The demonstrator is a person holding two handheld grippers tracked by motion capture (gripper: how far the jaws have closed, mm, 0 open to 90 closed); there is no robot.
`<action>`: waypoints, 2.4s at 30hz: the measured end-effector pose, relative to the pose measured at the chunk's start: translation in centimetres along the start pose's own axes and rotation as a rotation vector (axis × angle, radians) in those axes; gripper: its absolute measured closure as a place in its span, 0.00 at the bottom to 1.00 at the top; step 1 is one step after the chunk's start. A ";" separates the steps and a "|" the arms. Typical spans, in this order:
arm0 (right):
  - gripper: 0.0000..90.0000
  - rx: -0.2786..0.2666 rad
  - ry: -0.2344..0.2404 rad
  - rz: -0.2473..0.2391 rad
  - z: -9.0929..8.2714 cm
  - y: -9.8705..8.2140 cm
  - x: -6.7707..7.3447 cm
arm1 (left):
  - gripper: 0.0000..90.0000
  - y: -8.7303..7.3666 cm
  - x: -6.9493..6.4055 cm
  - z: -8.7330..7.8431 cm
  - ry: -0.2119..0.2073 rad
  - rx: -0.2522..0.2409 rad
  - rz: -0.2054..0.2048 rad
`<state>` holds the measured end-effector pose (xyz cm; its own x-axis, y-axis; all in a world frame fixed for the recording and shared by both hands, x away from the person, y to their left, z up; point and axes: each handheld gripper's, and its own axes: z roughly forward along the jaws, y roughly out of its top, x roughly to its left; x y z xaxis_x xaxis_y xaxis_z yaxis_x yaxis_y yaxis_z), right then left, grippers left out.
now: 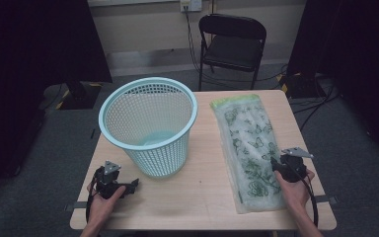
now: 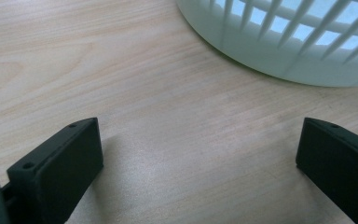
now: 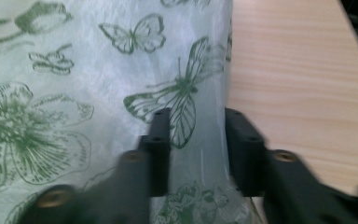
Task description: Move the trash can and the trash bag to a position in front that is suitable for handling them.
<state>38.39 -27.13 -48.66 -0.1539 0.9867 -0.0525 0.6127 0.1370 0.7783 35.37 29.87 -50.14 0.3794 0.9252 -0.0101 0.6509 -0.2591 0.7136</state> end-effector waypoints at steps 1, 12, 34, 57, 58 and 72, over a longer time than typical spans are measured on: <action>0.59 0.000 0.000 0.000 0.0 0.0 0.0 | 0.00 0.0 0.1 0.0 -0.001 -0.001 0.002; 0.45 -0.176 0.257 -0.148 -1.4 6.6 7.4 | 0.20 2.3 2.2 -3.0 0.030 -0.162 -0.052; 0.40 -0.232 0.489 -0.178 3.0 15.7 18.5 | 0.47 8.0 4.9 -2.1 -0.077 -0.307 -0.091; 0.45 -0.210 0.523 -0.182 -3.6 10.0 11.8 | 0.50 5.3 -2.6 -4.1 -0.288 -0.292 -0.016; 0.45 -0.207 0.535 -0.185 -4.0 9.8 11.8 | 0.50 5.2 -2.7 -4.2 -0.303 -0.291 -0.031; 0.30 -0.111 0.383 -0.168 -2.9 7.0 6.8 | 0.22 1.7 -0.7 -1.0 -0.228 -0.086 0.077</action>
<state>39.38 -19.72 -41.73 -0.5340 0.8447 0.0358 0.4705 0.2618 0.8427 35.57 29.03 -48.19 0.5708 0.8144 -0.1045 0.5597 -0.2928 0.7753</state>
